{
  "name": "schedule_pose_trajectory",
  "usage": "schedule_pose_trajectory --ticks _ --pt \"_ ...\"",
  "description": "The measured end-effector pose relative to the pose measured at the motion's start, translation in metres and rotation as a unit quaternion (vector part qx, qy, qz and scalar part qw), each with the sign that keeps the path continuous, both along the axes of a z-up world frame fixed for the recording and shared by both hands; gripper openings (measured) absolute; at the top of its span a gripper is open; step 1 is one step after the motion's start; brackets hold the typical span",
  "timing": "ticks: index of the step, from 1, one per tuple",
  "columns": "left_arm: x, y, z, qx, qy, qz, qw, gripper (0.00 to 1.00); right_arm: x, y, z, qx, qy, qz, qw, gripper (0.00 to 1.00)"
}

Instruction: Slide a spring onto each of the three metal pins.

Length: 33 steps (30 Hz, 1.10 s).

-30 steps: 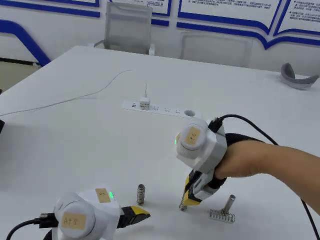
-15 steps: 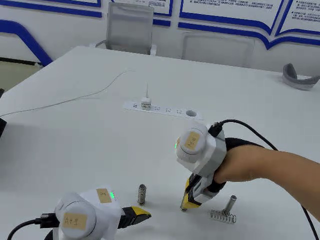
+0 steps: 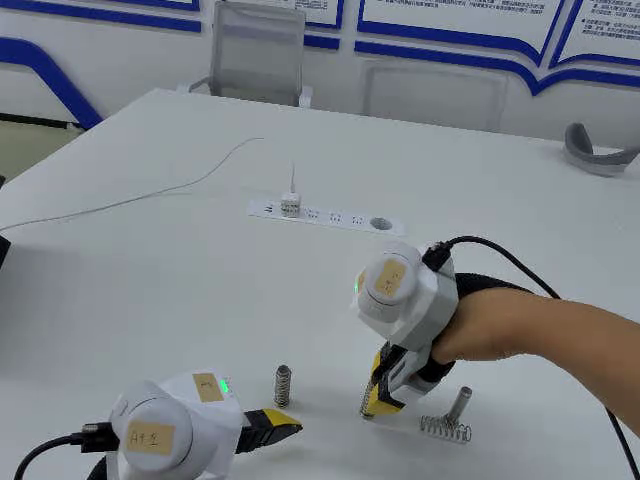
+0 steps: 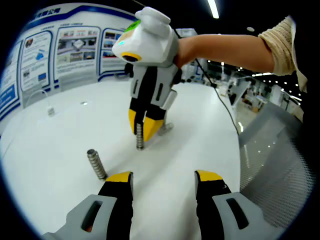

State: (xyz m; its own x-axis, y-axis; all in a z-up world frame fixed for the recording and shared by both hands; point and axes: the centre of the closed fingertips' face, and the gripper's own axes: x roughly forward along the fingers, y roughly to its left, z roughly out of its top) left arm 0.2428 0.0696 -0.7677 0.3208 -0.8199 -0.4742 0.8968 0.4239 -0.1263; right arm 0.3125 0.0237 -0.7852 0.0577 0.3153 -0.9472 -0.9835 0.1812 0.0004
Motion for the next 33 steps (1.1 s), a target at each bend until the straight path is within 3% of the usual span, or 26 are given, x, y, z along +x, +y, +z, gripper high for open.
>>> schedule_pose_trajectory --ticks 33 --pt "0.002 -0.003 0.006 -0.002 -0.006 -0.003 1.0 0.5 -0.02 -0.02 0.016 0.031 -0.019 -0.033 0.9988 0.2"
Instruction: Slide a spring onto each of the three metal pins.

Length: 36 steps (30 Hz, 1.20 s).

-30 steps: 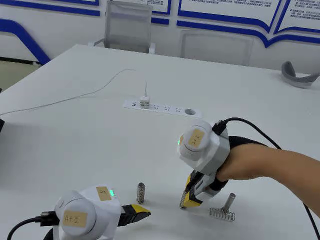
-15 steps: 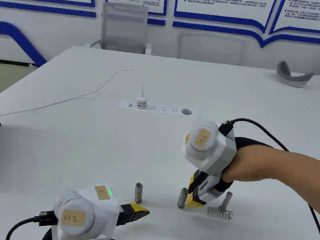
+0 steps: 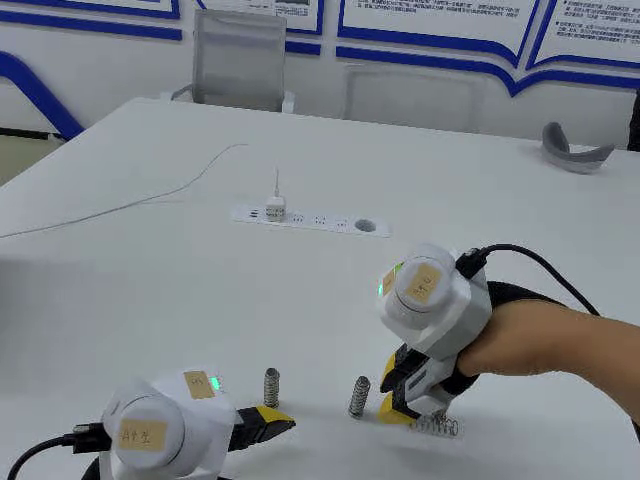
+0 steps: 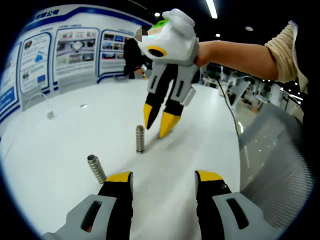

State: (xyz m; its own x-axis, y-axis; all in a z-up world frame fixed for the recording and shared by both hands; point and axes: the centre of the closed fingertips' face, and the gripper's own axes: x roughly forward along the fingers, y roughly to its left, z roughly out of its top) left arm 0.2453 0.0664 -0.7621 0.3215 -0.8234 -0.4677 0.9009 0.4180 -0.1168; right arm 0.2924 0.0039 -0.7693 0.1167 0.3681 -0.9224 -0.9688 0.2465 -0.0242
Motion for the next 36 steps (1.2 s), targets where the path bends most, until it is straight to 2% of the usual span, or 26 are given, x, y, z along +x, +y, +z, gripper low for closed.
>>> schedule_pose_trajectory --ticks 17,36 --pt "-0.001 0.0 0.002 0.0 -0.001 0.001 1.0 0.5 -0.017 -0.011 0.005 0.016 -0.007 -0.016 0.9997 0.2" --pt "-0.002 0.0 0.002 0.0 -0.001 0.001 1.0 0.5 -0.033 -0.038 0.003 0.025 -0.005 -0.054 0.9982 0.2"
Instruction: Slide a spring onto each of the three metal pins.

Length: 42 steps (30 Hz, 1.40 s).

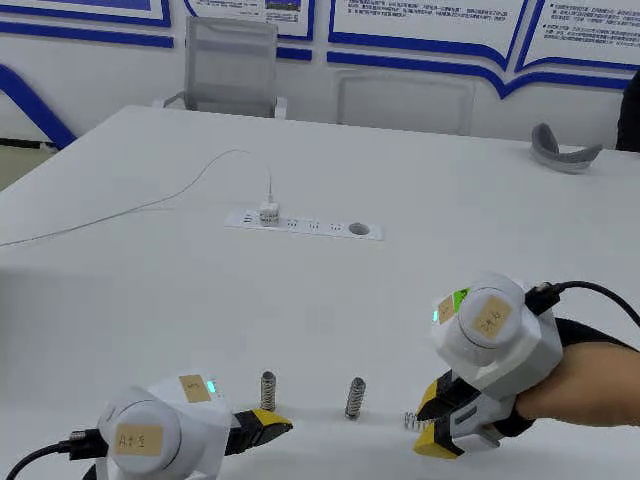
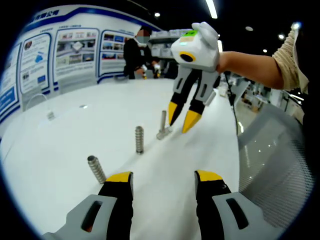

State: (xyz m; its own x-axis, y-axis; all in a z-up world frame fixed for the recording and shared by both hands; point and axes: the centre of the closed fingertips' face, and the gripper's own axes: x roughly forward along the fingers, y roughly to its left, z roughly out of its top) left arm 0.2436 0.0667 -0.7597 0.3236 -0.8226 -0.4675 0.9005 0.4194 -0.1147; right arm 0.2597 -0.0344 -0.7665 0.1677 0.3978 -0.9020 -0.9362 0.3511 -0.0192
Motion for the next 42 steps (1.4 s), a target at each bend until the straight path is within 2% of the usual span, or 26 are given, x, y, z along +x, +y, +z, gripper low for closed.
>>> schedule_pose_trajectory --ticks 11,19,25,42 --pt "0.0 -0.002 0.0 0.0 0.001 -0.003 1.0 0.5 0.002 -0.021 -0.002 0.003 0.002 -0.032 0.9995 0.2" --pt "0.0 -0.001 -0.001 0.002 0.002 -0.001 1.0 0.5 0.009 -0.033 -0.005 0.003 0.001 -0.052 0.9986 0.2" --pt "0.0 -0.002 -0.001 0.002 0.003 -0.002 1.0 0.49 0.018 -0.04 -0.013 -0.002 0.003 -0.061 0.9981 0.2" --pt "0.0 0.0 -0.002 0.005 0.006 0.002 1.0 0.49 0.028 -0.04 -0.03 -0.007 0.019 -0.062 0.9979 0.19"
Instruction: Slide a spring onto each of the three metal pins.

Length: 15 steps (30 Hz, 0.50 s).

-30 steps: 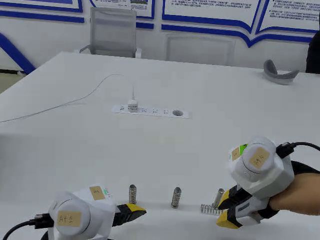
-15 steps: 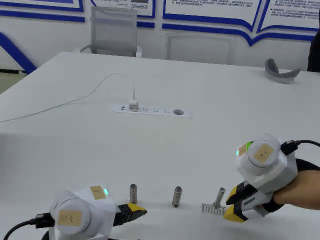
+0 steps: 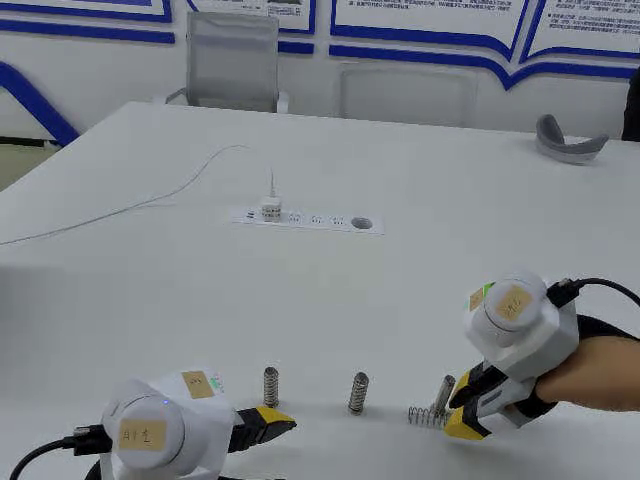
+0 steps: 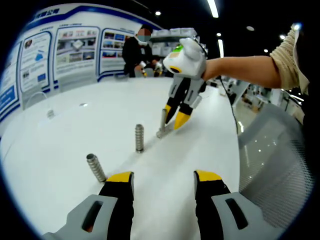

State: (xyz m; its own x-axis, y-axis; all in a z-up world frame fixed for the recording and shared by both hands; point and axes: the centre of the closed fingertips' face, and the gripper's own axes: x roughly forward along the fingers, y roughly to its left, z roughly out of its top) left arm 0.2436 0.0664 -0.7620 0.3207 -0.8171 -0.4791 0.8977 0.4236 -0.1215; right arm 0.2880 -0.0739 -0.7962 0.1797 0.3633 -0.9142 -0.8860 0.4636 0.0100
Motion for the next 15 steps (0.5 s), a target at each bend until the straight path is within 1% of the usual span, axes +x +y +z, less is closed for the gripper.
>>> schedule_pose_trajectory --ticks 15 --pt "0.0004 0.002 -0.0011 0.002 0.002 0.003 1.0 0.48 -0.0006 0.0005 -0.0082 -0.006 0.009 0.012 0.9999 0.16"
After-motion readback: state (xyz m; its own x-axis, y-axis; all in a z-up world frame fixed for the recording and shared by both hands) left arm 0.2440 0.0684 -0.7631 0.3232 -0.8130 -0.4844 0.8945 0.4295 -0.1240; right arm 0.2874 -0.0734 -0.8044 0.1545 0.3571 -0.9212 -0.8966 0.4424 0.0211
